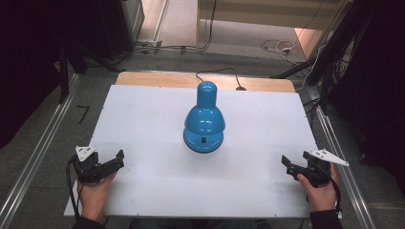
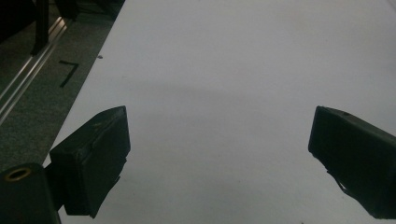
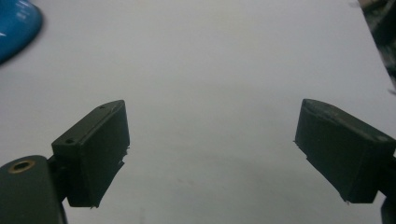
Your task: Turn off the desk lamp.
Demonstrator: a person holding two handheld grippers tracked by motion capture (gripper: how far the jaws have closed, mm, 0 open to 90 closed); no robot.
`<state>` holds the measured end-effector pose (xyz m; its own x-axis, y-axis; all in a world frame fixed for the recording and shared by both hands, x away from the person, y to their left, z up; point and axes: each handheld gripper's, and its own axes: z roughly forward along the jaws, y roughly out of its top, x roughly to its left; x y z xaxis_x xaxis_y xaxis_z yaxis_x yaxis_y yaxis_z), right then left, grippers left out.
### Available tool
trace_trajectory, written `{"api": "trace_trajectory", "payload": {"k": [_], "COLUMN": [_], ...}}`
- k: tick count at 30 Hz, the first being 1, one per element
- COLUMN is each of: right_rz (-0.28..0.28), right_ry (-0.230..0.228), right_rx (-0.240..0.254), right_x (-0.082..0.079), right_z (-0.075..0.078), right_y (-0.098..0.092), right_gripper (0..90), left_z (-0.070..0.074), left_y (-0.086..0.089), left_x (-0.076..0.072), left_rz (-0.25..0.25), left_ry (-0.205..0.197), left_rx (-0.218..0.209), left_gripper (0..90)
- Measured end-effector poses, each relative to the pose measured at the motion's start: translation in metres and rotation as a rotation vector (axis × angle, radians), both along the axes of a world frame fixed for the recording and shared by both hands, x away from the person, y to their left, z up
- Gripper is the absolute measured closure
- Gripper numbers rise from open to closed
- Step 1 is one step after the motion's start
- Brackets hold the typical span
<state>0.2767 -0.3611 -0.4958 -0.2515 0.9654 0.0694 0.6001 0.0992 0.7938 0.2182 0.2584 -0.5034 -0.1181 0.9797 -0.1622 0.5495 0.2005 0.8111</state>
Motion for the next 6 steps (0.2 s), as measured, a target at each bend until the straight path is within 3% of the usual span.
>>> {"api": "trace_trajectory", "payload": {"k": [6], "right_rz": [-0.096], "right_ry": [0.072], "right_rx": [-0.028], "right_x": [0.008], "right_z": [-0.013], "right_y": [-0.015], "right_gripper": [8.0], "left_z": [0.0], "left_y": [0.0], "left_x": [0.0], "left_rz": [0.0], "left_ry": [-0.002], "left_rx": [-0.003], "left_gripper": [6.4]}}
